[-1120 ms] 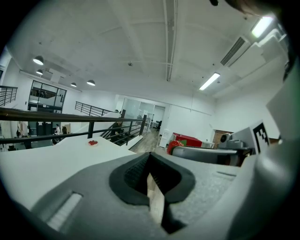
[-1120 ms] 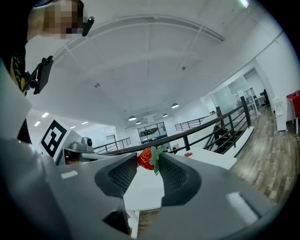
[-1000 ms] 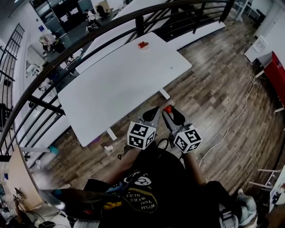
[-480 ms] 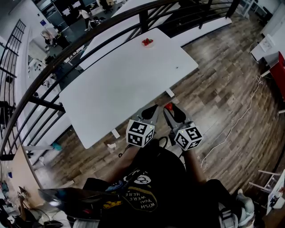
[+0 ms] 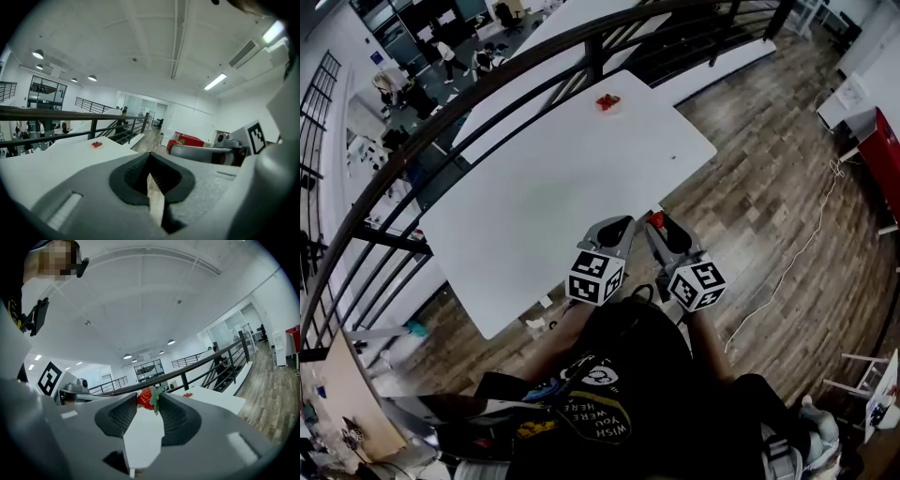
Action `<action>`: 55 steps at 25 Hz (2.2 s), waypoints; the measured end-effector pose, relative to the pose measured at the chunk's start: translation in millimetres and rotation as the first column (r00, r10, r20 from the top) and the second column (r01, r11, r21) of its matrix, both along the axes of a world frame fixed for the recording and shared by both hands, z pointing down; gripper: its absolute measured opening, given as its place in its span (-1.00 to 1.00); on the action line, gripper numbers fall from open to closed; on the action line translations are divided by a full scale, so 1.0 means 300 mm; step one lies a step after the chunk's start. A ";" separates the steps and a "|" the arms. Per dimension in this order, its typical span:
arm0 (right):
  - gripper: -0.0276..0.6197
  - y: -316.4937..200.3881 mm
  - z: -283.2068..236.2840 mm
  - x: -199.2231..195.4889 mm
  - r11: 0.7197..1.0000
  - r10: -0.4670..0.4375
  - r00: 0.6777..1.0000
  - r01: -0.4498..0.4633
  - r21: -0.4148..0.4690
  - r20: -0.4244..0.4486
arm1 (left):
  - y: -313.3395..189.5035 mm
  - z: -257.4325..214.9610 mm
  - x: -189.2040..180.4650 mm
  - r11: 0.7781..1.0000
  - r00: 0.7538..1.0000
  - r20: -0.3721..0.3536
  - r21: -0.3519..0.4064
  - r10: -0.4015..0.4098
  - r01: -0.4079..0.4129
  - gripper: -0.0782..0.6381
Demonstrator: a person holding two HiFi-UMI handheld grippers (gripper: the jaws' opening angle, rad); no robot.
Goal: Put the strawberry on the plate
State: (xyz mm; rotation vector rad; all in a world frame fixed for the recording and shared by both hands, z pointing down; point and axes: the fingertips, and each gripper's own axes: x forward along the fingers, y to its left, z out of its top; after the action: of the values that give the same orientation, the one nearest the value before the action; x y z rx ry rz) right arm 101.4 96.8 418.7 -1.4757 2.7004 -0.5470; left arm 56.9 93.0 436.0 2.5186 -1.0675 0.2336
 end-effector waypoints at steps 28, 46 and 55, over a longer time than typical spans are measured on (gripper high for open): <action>-0.44 -0.500 0.016 0.106 0.993 -0.118 0.993 0.117 -0.016 -0.017 | -0.512 0.011 0.071 0.992 0.992 0.015 0.004 -0.129 0.129 -0.77; -0.44 -0.756 0.118 0.108 0.980 -0.179 0.984 0.178 -0.089 0.006 | -0.724 0.101 0.060 0.978 0.980 0.037 -0.066 -0.197 0.199 -0.77; -0.44 -0.878 0.120 0.027 0.983 -0.160 0.987 0.157 -0.098 -0.024 | -0.866 0.116 -0.003 0.984 0.987 0.010 -0.076 -0.163 0.164 -0.77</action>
State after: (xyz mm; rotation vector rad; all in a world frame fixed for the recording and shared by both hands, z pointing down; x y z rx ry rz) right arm 109.4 -166.6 454.7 -1.3062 2.8720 -0.6740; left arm 55.9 -166.7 470.9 2.3492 -1.2358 0.2276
